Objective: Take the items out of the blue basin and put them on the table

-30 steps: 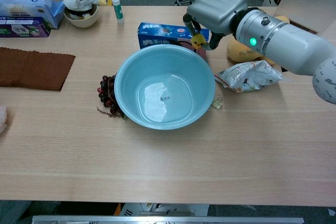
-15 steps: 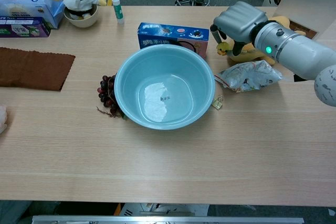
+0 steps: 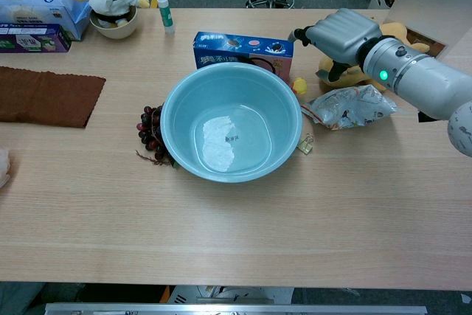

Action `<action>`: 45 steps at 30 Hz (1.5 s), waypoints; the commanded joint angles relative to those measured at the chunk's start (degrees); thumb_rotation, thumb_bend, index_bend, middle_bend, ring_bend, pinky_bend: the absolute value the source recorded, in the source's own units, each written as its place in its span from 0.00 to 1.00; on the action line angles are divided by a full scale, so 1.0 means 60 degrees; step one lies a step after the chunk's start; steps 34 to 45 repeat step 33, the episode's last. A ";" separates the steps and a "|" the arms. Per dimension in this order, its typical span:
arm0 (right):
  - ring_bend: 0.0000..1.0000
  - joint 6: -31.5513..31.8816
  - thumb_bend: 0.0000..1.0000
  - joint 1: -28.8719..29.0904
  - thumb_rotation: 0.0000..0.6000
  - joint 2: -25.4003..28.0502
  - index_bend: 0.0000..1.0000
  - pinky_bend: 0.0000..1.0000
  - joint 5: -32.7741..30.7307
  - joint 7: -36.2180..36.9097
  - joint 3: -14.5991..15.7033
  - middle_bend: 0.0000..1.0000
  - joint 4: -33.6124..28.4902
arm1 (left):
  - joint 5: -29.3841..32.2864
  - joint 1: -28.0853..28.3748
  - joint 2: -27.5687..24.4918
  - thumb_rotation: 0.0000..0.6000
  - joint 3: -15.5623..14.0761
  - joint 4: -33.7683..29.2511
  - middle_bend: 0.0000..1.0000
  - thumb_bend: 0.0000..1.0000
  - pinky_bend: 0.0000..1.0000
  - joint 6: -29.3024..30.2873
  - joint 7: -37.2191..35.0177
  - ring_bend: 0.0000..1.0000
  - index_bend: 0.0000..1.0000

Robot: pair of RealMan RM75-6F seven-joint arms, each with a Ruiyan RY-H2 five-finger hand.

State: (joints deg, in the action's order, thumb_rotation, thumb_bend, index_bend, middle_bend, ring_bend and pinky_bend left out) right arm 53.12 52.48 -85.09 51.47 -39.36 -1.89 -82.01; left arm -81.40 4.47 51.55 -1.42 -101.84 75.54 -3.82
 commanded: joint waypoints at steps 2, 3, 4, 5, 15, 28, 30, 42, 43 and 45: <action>0.27 0.0696 0.31 -0.0395 1.00 0.0668 0.15 0.54 0.0174 0.0229 -0.0169 0.27 -0.0993 | 0.0012 0.0023 -0.0009 1.00 0.0059 0.0040 0.25 0.27 0.33 0.0043 -0.0054 0.23 0.19; 0.27 0.0890 0.31 -0.0505 1.00 0.0850 0.15 0.54 0.0212 0.0258 -0.0185 0.27 -0.1248 | 0.0020 0.0033 -0.0013 1.00 0.0084 0.0052 0.25 0.27 0.33 0.0060 -0.0066 0.23 0.19; 0.27 0.1163 0.31 -0.0667 1.00 0.1110 0.15 0.54 0.0257 0.0269 -0.0187 0.27 -0.1587 | 0.0014 0.0038 -0.0021 1.00 0.0113 0.0072 0.25 0.27 0.33 0.0099 -0.0091 0.23 0.19; 0.27 0.1363 0.31 -0.0795 1.00 0.1320 0.15 0.54 0.0273 0.0257 -0.0172 0.27 -0.1834 | -0.0006 0.0045 -0.0016 1.00 0.0134 0.0091 0.25 0.27 0.33 0.0132 -0.0105 0.23 0.19; 0.34 0.3660 0.31 -0.2580 1.00 0.3169 0.27 0.54 0.0688 0.0598 0.0162 0.34 -0.3643 | -0.0465 0.0155 0.0374 1.00 0.0382 0.0381 0.25 0.27 0.32 0.0640 -0.0143 0.23 0.19; 0.35 0.6123 0.31 -0.5186 1.00 0.4279 0.31 0.54 0.2271 0.1472 0.1097 0.36 -0.4703 | -0.0839 0.0091 0.0887 1.00 0.0552 0.0588 0.25 0.27 0.32 0.1378 0.0158 0.23 0.19; 0.35 0.6385 0.31 -0.5501 1.00 0.4419 0.31 0.54 0.2552 0.1542 0.1192 0.36 -0.4781 | -0.0878 0.0053 0.0932 1.00 0.0551 0.0560 0.25 0.27 0.32 0.1483 0.0185 0.23 0.19; 0.35 0.6689 0.31 -0.5881 1.00 0.4556 0.31 0.54 0.2876 0.1608 0.1246 0.36 -0.4894 | -0.0941 -0.0002 0.0973 1.00 0.0513 0.0549 0.25 0.27 0.32 0.1582 0.0234 0.23 0.19; 0.35 0.6689 0.31 -0.5881 1.00 0.4556 0.31 0.54 0.2876 0.1608 0.1246 0.36 -0.4894 | -0.0941 -0.0002 0.0973 1.00 0.0513 0.0549 0.25 0.27 0.32 0.1582 0.0234 0.23 0.19; 0.35 0.6689 0.31 -0.5881 1.00 0.4556 0.31 0.54 0.2876 0.1608 0.1246 0.36 -0.4894 | -0.0941 -0.0002 0.0973 1.00 0.0513 0.0549 0.25 0.27 0.32 0.1582 0.0234 0.23 0.19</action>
